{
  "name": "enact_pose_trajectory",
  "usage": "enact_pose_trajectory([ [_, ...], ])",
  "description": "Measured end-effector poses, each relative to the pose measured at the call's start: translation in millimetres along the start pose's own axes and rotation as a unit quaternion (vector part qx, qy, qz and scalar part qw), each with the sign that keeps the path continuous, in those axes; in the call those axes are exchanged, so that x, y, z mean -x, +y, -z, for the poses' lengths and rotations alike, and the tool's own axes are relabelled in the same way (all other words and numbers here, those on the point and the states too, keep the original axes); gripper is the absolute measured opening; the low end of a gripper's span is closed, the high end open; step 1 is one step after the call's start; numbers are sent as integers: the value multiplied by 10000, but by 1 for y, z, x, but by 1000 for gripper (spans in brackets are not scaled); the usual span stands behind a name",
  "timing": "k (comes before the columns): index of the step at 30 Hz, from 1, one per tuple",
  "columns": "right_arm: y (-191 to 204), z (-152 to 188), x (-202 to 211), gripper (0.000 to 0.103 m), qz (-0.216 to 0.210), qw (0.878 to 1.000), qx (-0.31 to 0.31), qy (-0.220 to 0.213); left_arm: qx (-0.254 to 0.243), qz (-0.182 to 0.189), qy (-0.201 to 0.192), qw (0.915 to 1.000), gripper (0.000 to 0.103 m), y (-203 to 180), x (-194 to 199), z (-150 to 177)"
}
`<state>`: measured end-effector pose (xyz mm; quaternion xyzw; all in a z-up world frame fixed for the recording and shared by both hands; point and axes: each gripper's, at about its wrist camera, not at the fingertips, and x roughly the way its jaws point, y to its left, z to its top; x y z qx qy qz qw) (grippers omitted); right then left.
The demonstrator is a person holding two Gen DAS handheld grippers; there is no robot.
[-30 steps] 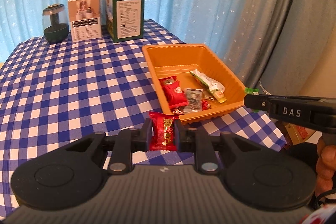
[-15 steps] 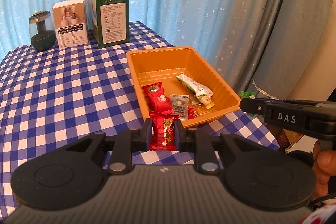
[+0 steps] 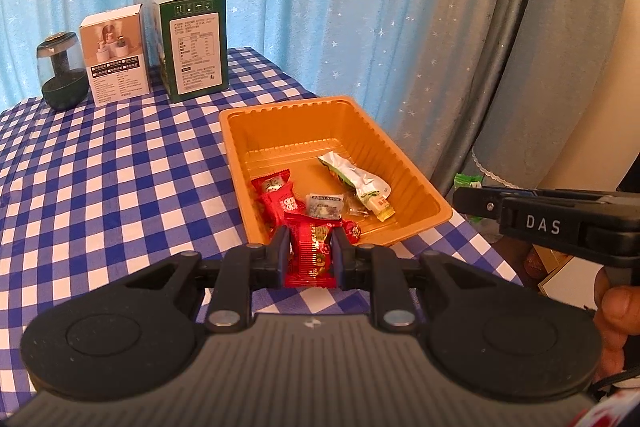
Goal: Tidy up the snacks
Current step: 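Carry both candies over the orange tray and lower them in, then open both tools to release the candies into the tray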
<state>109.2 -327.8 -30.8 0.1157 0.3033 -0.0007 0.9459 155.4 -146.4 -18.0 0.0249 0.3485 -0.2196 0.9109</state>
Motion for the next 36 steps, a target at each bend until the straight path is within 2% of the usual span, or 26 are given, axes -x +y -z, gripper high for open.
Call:
enact_pose_trajectory([
  [14, -12, -24, -28, 21, -5, 10000, 52, 45, -59, 91, -3, 9999, 19, 1, -40, -27],
  [36, -11, -73, -124, 21, -132, 9982, 487, 332, -94, 146, 185, 9997, 19, 24, -122, -75],
])
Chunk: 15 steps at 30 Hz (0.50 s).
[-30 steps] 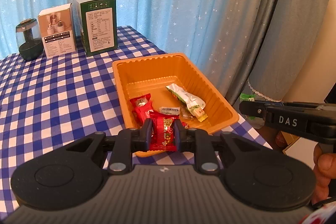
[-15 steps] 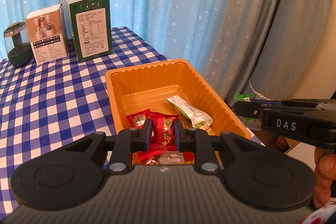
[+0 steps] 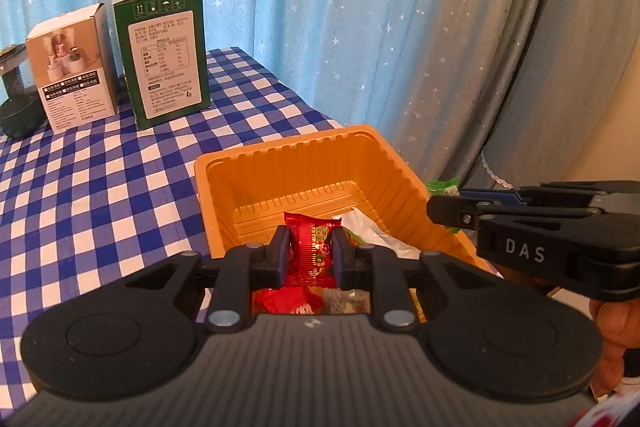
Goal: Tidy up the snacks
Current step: 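Open both tools to release the candies into the tray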
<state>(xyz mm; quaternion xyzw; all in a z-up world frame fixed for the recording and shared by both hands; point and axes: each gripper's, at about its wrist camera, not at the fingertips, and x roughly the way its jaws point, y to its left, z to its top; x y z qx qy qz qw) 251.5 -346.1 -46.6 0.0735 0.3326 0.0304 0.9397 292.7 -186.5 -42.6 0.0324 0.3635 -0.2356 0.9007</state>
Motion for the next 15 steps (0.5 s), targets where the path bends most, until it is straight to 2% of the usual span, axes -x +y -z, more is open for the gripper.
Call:
enact_pose_trajectory([
  [15, -10, -25, -50, 21, -58, 9996, -31, 270, 101, 82, 181, 9998, 19, 24, -42, -28],
])
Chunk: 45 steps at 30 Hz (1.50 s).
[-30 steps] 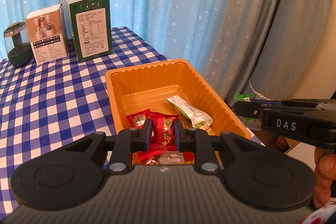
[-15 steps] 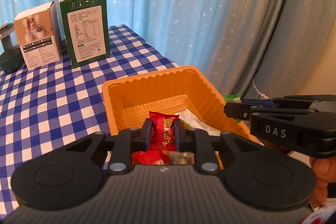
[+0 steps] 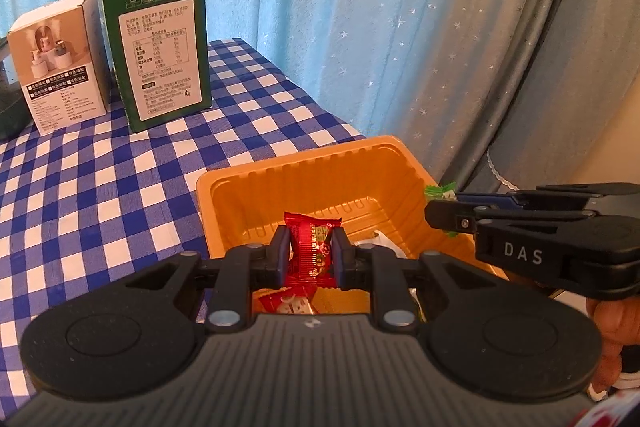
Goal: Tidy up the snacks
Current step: 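Open both tools to release the candies into the tray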
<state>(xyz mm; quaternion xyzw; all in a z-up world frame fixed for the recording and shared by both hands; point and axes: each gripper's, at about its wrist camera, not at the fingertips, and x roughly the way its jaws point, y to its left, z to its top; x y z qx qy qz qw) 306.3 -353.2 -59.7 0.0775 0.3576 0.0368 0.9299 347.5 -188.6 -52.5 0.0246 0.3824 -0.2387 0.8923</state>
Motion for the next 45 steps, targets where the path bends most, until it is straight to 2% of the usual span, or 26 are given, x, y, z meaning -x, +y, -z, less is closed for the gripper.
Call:
enact_pose_trajectory([
  [13, -5, -11, -20, 21, -14, 9998, -150, 99, 105, 110, 212, 9997, 20, 9, -28, -13],
  [15, -4, -11, -21, 21, -14, 9998, -169, 106, 130, 100, 237, 9996, 26, 9, -29, -13],
  [16, -5, -11, -21, 21, -17, 9998, -181, 110, 130, 89, 235, 9996, 29, 10, -29, -13],
  [25, -6, -10, -19, 21, -65, 9996, -231, 128, -24, -142, 202, 9997, 31, 15, -18, -7],
  [45, 10, -17, -15, 21, -254, 9995, -160, 104, -98, -189, 177, 9996, 32, 16, -6, -1],
])
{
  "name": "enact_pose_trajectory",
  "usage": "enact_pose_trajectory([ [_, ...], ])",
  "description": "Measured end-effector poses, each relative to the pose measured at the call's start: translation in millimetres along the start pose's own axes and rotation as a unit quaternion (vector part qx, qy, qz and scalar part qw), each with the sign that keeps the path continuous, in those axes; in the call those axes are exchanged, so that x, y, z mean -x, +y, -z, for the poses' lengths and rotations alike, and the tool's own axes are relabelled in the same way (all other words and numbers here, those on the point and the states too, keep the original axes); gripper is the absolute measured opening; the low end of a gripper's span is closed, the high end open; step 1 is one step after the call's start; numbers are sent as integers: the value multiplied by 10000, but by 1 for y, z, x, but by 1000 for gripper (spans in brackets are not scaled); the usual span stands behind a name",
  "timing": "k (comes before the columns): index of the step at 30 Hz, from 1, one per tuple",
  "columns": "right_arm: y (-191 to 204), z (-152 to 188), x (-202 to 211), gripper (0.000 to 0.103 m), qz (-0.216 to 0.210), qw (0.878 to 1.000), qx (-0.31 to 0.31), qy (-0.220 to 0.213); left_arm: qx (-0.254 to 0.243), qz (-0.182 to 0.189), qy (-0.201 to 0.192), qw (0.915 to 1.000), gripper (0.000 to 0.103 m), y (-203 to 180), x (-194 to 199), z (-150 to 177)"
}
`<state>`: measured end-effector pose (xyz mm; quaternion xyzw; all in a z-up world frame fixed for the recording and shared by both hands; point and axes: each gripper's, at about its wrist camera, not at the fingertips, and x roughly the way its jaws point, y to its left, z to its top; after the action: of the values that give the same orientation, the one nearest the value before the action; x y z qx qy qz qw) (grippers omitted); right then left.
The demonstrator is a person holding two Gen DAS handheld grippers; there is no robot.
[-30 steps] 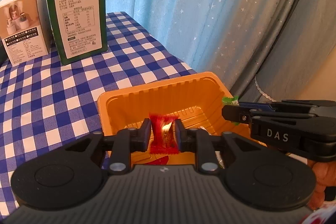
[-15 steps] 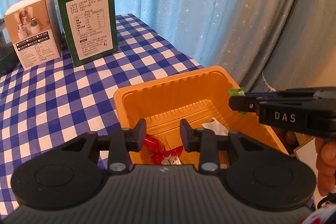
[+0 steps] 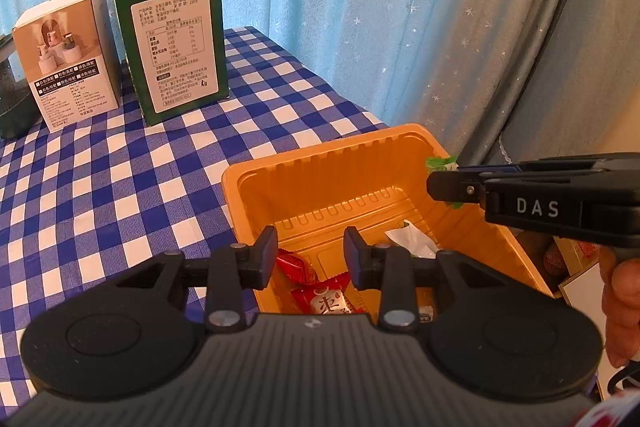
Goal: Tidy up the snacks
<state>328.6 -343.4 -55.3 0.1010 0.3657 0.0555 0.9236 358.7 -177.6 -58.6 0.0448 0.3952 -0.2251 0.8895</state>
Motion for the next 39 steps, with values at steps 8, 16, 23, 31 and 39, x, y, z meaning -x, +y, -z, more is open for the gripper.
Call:
enact_pose_trajectory([
  [8, 2, -1, -2, 21, -66, 10000, -17, 10, -4, -35, -13, 10000, 33, 2, 2, 0],
  [16, 2, -4, -4, 22, -378, 9991, -203, -55, 58, -135, -39, 9999, 45, 10, 6, 7],
  [23, -7, 1, 9, 41, -267, 9987, -422, -117, 172, -260, -135, 9994, 61, 14, 22, 19],
  [31, -13, 11, 39, 44, -128, 9984, -541, -71, 316, -468, -425, 9975, 91, 9, 58, 32],
  [39, -5, 33, 84, 58, -85, 9986, -515, -60, 397, -482, -593, 9963, 103, -6, 102, 54],
])
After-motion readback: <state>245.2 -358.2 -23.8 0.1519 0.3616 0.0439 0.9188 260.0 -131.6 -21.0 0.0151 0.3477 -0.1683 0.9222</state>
